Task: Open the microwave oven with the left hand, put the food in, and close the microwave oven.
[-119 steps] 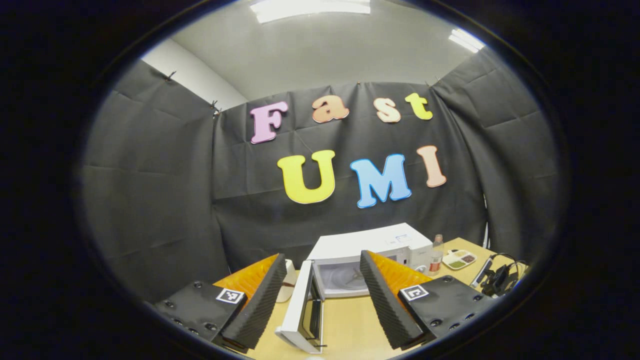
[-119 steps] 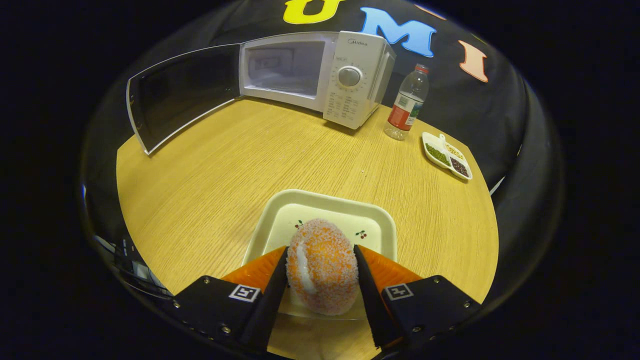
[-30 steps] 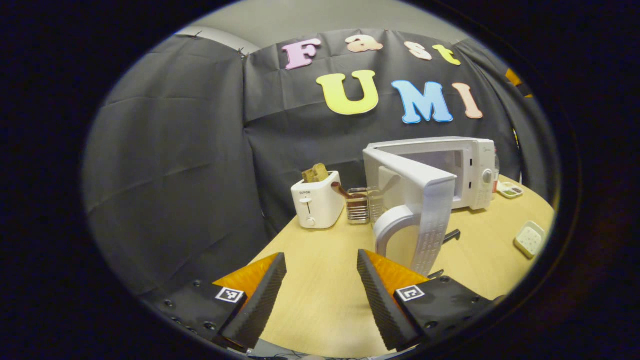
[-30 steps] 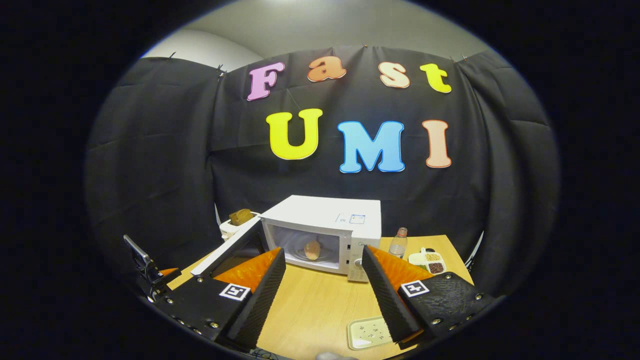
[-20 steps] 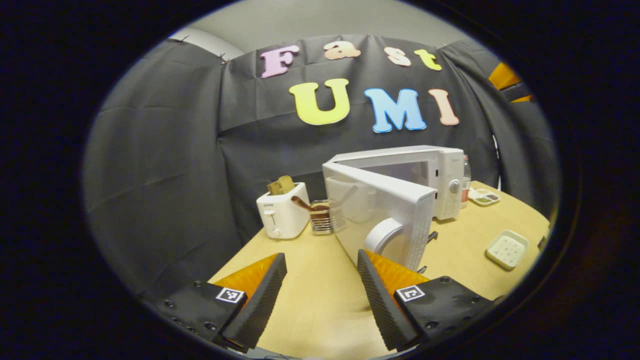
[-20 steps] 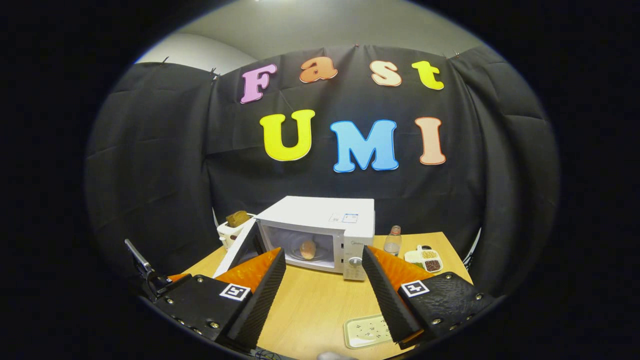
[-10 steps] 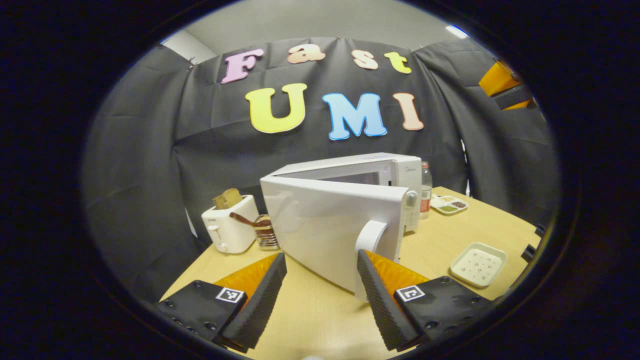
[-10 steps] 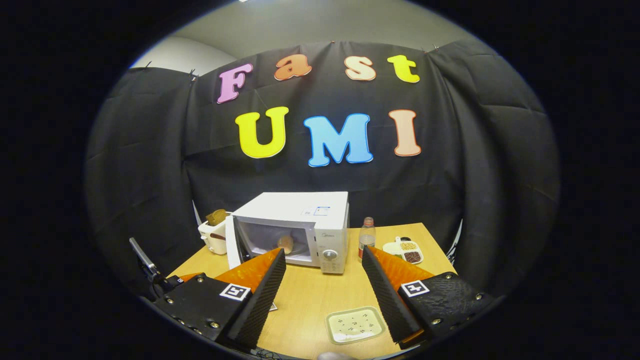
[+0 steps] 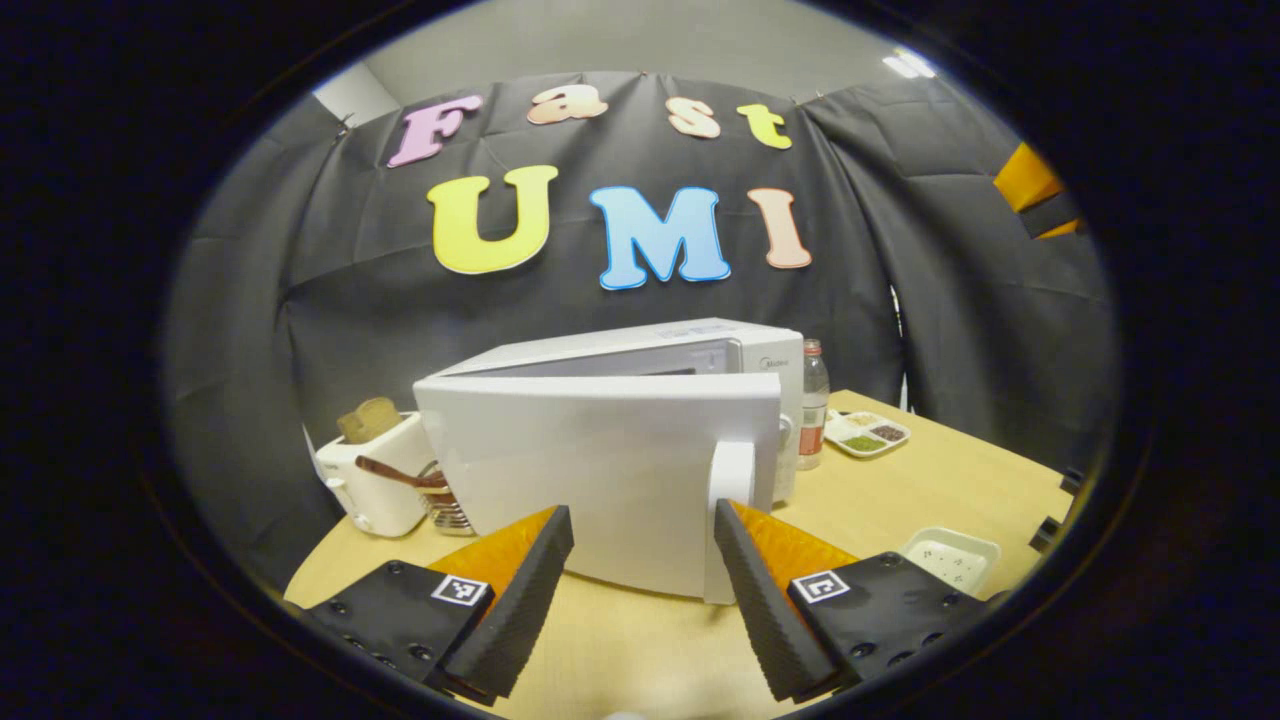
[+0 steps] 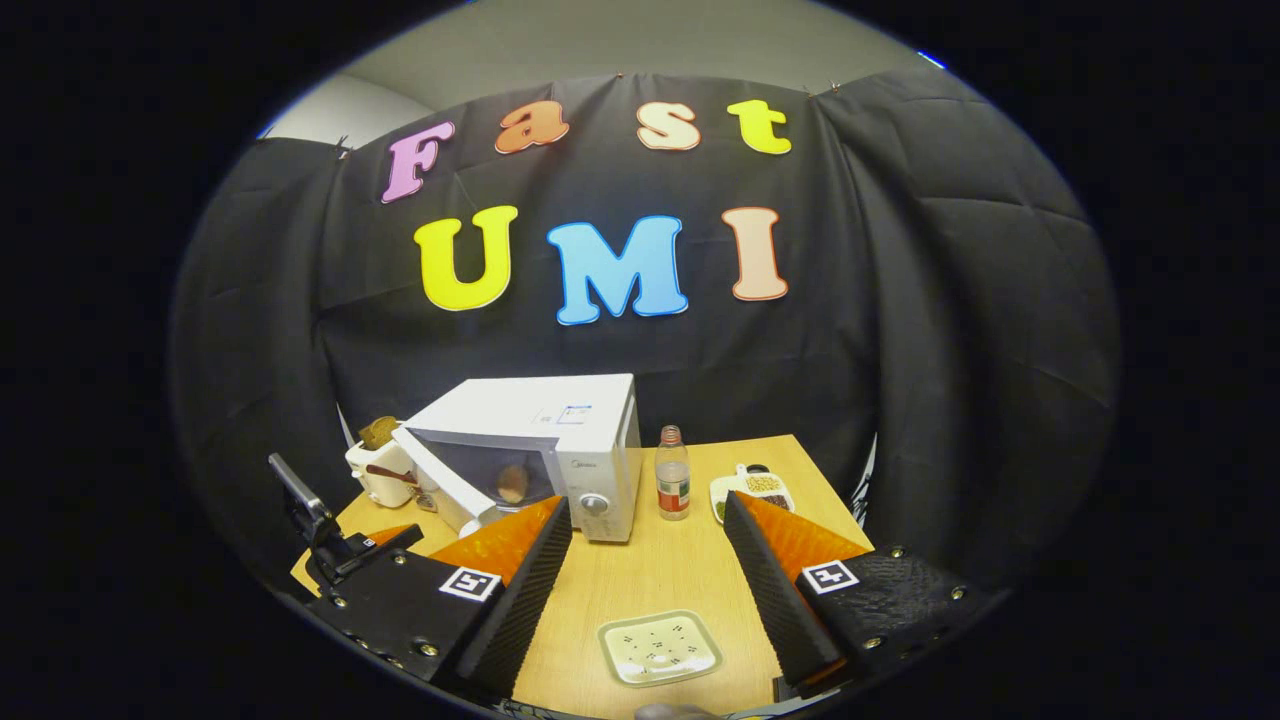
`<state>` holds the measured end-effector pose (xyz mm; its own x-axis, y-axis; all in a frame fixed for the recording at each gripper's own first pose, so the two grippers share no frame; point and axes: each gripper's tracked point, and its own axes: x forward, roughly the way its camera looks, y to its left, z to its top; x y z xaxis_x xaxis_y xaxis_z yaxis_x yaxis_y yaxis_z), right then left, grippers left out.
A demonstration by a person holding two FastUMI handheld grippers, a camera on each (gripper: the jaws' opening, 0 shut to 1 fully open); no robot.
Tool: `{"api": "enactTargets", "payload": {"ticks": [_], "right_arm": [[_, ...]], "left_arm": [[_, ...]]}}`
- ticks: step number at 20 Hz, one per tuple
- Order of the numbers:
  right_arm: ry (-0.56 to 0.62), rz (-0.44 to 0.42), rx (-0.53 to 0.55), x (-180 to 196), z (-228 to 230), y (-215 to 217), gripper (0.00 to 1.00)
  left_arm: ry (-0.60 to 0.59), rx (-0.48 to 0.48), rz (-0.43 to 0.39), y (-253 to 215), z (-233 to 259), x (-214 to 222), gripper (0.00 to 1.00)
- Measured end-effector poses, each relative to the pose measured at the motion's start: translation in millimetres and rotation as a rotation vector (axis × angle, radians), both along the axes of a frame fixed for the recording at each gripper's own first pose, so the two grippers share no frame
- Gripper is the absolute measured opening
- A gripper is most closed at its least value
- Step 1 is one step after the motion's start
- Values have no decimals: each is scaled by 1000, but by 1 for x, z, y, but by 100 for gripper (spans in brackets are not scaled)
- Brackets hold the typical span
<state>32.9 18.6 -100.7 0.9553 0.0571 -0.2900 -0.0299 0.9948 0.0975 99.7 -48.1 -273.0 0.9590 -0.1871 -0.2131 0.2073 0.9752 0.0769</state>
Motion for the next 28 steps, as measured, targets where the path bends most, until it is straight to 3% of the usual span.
{"api": "enactTargets", "payload": {"ticks": [6,14,18,24,26,28], "right_arm": [[29,-32,-4,19,-9,-18,94],[61,-31,-12,37,-20,-22,94],[63,-33,-1,40,-21,-24,94],[58,-47,-17,41,-18,-31,94],[57,-37,-11,37,-17,-26,94],[51,-30,-17,35,-14,-24,94]], "left_arm": [[-10,-13,-22,-32,-4,53,96],[2,-13,24,-44,-13,109,97],[-2,-25,17,-51,-13,116,100],[0,-14,33,-50,-5,114,94],[-5,-26,55,-56,-10,123,100],[15,-11,43,-60,-17,118,96]]}}
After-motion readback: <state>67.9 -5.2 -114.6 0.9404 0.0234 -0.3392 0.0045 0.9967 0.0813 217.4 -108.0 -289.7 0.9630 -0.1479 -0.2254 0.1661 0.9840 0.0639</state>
